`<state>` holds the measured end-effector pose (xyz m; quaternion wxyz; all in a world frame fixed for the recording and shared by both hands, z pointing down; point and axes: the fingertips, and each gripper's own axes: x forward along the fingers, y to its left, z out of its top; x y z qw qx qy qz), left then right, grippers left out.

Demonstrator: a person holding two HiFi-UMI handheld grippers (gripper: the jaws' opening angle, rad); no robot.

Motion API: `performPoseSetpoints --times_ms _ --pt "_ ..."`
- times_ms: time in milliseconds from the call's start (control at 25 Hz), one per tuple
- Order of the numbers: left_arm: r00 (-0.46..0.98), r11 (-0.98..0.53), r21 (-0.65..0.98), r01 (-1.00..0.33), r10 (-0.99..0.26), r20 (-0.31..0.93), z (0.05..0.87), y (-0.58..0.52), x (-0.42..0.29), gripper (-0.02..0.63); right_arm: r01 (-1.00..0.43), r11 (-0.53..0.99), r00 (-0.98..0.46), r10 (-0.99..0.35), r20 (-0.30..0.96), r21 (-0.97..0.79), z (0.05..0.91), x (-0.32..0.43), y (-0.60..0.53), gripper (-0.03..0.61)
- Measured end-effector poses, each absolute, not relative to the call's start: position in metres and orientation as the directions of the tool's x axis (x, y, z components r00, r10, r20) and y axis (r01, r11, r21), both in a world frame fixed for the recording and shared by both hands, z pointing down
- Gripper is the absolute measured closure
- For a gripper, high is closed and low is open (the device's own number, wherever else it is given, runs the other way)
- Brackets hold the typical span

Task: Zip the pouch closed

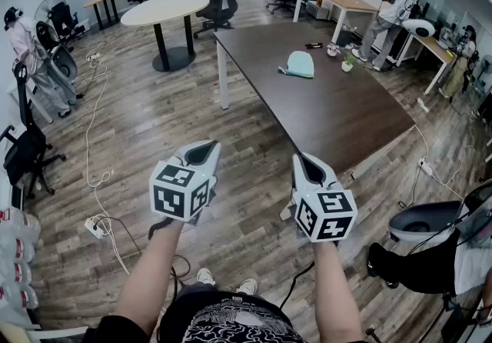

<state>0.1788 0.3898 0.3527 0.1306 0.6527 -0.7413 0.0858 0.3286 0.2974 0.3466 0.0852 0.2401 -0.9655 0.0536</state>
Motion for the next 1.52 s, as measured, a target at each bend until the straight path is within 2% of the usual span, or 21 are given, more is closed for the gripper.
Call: performPoseSetpoints --times_ms 480,600,720,1040,1120,1280,1520 --pt "-0.103 0.127 0.054 -0.990 -0.939 0.327 0.372 0.365 0.190 0.601 -0.465 0.880 -0.876 -0.442 0.192 -0.093 0.364 0.340 0.276 0.551" --pt "-0.101 0.127 0.056 -0.990 -0.938 0.333 0.377 0.357 0.184 0.578 -0.467 0.878 -0.874 -0.440 0.207 -0.105 0.372 0.336 0.266 0.518" --pt "-0.099 0.127 0.063 -0.990 -0.937 0.336 0.383 0.346 0.172 0.541 -0.469 0.876 -0.872 -0.439 0.217 -0.112 0.377 0.327 0.256 0.458" --pt "-0.053 0.090 0.094 -0.992 -0.940 0.336 0.396 0.301 0.113 0.514 -0.512 0.853 -0.845 -0.479 0.235 -0.103 0.383 0.275 0.217 0.350" --pt "-0.037 0.076 0.104 -0.992 -0.942 0.332 0.394 0.286 0.095 0.489 -0.527 0.844 -0.835 -0.494 0.242 -0.095 0.382 0.259 0.206 0.350" --pt "0.000 0.040 0.117 -0.992 -0.944 0.329 0.391 0.258 0.059 0.449 -0.568 0.819 -0.804 -0.532 0.265 -0.080 0.381 0.230 0.184 0.294" --pt "0.062 -0.028 0.106 -0.994 -0.938 0.340 0.386 0.225 0.015 0.383 -0.633 0.772 -0.754 -0.596 0.277 -0.061 0.373 0.195 0.158 0.249"
